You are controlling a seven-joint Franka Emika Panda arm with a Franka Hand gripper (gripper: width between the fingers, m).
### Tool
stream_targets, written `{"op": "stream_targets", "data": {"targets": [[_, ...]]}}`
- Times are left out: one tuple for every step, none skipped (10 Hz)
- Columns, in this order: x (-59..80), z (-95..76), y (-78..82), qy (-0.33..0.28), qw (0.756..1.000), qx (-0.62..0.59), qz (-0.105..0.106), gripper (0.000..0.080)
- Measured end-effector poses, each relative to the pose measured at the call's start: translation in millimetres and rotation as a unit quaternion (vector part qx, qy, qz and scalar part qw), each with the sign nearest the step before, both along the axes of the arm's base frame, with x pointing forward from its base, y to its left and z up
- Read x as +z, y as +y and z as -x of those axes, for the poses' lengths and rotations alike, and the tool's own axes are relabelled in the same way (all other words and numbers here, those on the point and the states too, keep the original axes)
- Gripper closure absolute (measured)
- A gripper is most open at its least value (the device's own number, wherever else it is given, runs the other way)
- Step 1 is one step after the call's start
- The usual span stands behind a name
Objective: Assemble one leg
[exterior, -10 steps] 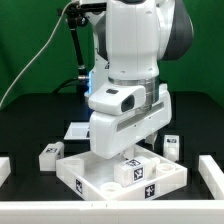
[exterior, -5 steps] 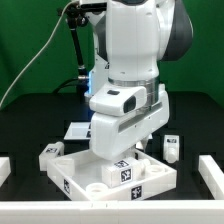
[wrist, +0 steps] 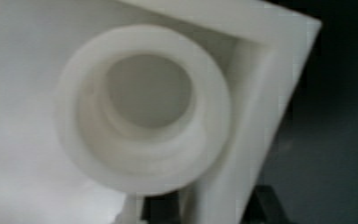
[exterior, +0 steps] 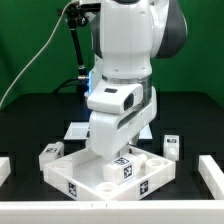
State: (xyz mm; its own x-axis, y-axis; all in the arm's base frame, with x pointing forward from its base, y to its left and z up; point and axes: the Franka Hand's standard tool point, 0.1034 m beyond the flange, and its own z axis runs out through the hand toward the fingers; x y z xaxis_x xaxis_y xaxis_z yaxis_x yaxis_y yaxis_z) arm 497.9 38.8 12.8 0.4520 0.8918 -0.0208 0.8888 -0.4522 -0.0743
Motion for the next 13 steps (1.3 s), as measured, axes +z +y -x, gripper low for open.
{"op": "stream_targets", "data": {"targets": [[2.6,2.8,-0.5,0.007,0.999,0.032,0.003,0.0699],[4.2,1.8,-0.5,0.005,0.999,0.053,0.001,0.0699],[5.5,2.4,-3.0,-0.001,0.998,0.056,0.0,0.0703],[4.5,3.0,-2.7,0.0,0.999,0.054,0.0,0.0707],[4.4,3.0,-2.9,0.0,0.999,0.054,0.0,0.0707],[4.4,3.0,-3.0,0.0,0.999,0.054,0.0,0.071],[4.4,2.9,-3.0,0.0,0.998,0.058,0.0,0.0711],[4.8,0.8,-1.8,-0.007,0.996,0.093,0.0,0.0711],[5.3,-1.1,2.1,-0.013,0.993,0.116,0.0,0.0717],[4.6,-1.5,7.1,-0.015,0.99,0.143,0.004,0.0721],[3.0,-2.6,13.2,-0.017,0.983,0.183,0.007,0.0723],[0.1,-2.4,18.3,-0.017,0.98,0.199,0.008,0.0723],[-1.3,-2.1,19.8,-0.018,0.979,0.203,0.008,0.0726]]}}
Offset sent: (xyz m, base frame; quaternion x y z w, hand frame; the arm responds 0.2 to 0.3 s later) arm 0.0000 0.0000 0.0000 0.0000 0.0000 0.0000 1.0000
